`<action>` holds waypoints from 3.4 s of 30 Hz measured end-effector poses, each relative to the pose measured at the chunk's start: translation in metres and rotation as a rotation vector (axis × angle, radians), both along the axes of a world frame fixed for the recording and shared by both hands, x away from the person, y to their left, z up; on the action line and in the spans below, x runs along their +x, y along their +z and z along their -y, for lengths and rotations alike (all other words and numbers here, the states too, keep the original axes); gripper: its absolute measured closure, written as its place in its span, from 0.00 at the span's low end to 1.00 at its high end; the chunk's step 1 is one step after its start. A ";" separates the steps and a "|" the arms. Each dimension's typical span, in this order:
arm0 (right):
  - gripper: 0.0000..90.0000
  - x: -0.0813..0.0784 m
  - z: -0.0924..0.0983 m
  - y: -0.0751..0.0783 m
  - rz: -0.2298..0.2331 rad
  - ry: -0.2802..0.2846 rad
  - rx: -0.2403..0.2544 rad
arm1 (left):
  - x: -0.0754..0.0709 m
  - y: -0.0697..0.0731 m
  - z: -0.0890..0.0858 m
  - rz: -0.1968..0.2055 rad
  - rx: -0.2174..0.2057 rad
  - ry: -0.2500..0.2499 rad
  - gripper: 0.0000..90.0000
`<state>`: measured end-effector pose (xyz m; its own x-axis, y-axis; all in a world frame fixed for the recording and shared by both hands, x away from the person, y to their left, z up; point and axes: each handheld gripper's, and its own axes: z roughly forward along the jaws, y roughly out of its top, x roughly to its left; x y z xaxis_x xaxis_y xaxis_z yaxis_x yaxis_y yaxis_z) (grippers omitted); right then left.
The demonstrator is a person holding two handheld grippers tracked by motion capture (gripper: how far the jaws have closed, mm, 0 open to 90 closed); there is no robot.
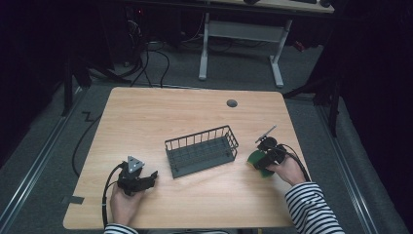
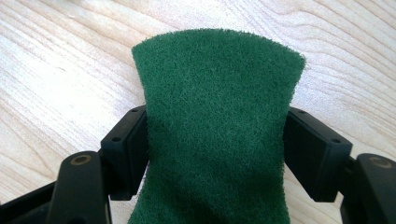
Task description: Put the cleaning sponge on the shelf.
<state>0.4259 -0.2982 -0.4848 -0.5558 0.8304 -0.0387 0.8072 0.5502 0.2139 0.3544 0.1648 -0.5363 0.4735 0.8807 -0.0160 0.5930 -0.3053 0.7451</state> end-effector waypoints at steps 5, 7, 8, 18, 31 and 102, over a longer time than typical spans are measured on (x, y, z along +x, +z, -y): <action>0.33 0.000 0.002 0.001 -0.007 -0.005 0.021 | 0.000 0.000 0.000 -0.002 0.000 -0.001 0.33; 0.33 -0.001 0.003 0.003 -0.005 -0.008 0.033 | 0.000 0.000 0.000 -0.002 0.000 -0.001 0.33; 0.33 -0.001 0.003 0.004 -0.005 -0.011 0.035 | 0.000 0.000 0.000 0.000 -0.002 0.002 0.34; 0.33 -0.012 0.007 0.016 0.036 -0.029 0.087 | 0.001 0.000 0.001 -0.002 0.001 -0.004 0.32; 0.34 -0.019 0.012 0.040 0.088 -0.038 0.127 | 0.001 0.000 0.001 -0.002 0.003 -0.008 0.31; 0.34 0.047 -0.121 0.136 0.112 0.133 0.191 | 0.001 0.000 0.001 -0.002 0.001 -0.007 0.31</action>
